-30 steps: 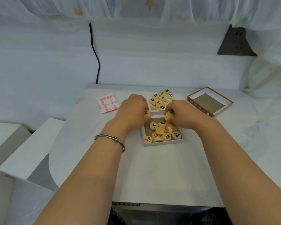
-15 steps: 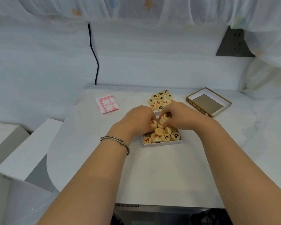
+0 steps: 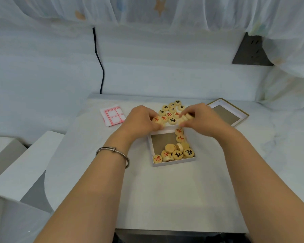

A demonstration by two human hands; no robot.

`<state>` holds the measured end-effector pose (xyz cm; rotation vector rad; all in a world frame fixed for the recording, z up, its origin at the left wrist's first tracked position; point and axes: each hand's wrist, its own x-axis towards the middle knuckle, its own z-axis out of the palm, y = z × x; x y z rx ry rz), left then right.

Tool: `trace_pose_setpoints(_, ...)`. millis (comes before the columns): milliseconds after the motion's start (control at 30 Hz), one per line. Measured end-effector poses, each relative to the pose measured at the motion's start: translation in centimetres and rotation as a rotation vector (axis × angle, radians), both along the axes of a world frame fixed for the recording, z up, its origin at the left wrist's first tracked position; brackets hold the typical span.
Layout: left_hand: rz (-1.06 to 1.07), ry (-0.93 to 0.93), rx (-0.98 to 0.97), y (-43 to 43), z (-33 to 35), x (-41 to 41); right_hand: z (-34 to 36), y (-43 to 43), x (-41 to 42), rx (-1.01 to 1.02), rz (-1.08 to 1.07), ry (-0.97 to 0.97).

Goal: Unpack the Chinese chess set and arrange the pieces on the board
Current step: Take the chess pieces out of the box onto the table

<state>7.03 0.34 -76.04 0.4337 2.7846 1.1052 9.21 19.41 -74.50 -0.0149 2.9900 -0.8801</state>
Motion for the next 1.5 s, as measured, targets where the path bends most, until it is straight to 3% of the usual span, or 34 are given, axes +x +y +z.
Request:
trace_pose_setpoints(67, 0.099, 0.02, 0.015, 0.3, -0.2, -0.7, -0.4, 1.5, -0.4, 0.066, -0.108, 0.041)
trace_pose_setpoints(200, 0.199, 0.015, -0.149, 1.1, -2.1, -2.8, -2.7, 1.8, -1.1, 0.186, -0.152, 0.003)
trace_pose_setpoints(467, 0.251, -0.067, 0.068, 2.4, -2.8, -4.5, -3.8, 1.3, -2.0, -0.062, -0.258, 0.161)
trace_pose_setpoints(633, 0.301, -0.021, -0.247, 1.5, -2.4, -4.8, -3.8, 3.5, -2.0, 0.122, -0.3, -0.023)
trace_pose_setpoints(967, 0.246, 0.007, -0.131, 2.5, -3.0, -4.6, -4.3, 2.0, -2.3, 0.004, -0.255, 0.153)
trace_pose_setpoints(1200, 0.322, -0.069, -0.189, 1.1, -2.5, -4.8, -3.2, 3.2, -1.2, 0.188, -0.269, -0.062)
trace_pose_setpoints(1500, 0.213, -0.061, -0.239, 1.5, -2.2, -4.0, -3.1, 0.8, -0.9, 0.176, -0.188, -0.034)
